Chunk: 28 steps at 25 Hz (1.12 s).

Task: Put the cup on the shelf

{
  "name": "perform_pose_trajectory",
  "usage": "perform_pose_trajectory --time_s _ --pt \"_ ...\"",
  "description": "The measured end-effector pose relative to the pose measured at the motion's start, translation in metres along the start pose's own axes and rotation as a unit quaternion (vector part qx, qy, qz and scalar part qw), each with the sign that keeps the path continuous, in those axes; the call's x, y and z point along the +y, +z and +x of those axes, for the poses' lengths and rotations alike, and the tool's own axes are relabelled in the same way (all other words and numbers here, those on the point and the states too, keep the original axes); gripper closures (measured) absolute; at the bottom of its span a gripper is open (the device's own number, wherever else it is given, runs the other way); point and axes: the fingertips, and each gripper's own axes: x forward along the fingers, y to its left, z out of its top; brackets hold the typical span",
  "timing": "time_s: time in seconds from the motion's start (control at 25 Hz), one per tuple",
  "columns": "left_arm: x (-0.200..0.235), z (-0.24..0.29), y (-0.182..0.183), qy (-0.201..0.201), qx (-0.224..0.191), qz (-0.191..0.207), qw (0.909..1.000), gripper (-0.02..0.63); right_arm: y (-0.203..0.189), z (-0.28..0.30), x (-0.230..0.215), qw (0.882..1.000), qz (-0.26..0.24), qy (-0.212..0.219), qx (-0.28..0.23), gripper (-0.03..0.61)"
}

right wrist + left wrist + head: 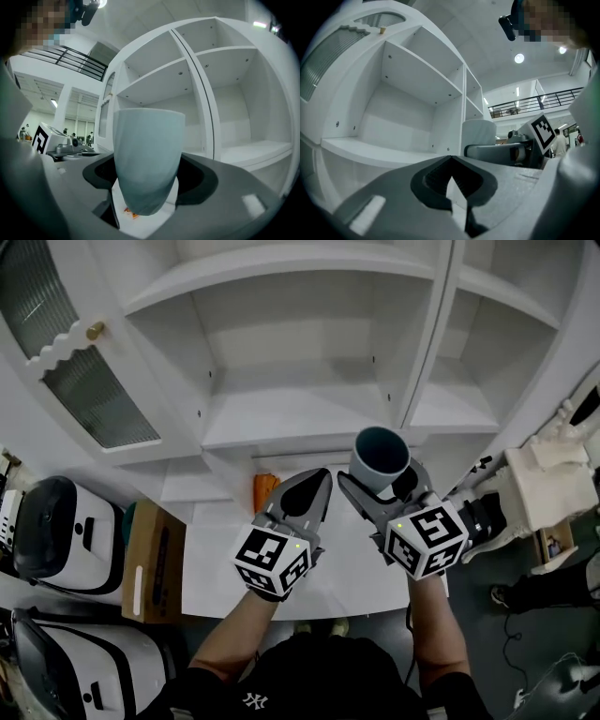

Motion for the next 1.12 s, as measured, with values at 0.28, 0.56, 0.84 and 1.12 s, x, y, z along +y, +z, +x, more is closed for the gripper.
perform_pose_trajectory --time_s 0.28,0.56,0.84,1.12 --pt "0.01 0.009 0.018 -0.019 -0.015 0.004 0.9997 0.612 0.029 0.029 -0.024 0.998 -0.016 -0.061 -0.007 0.192" --pt "0.025 0.024 0.018 -0.03 -0.014 -0.007 0.9994 0.612 0.048 0.058 -0.047 0.994 -0.026 -0.102 -0.019 0.19" --pt "0.042 0.036 0.019 -0.03 -0.015 -0.012 0.9994 0.612 0.048 0.086 -0.059 0.993 -0.017 -0.12 -0.017 0.19" --pt "0.056 0.041 0.019 -0.029 -0.017 -0.02 0.9992 0.612 0.043 0.117 -0.071 0.991 -0.016 -0.136 0.014 0.19"
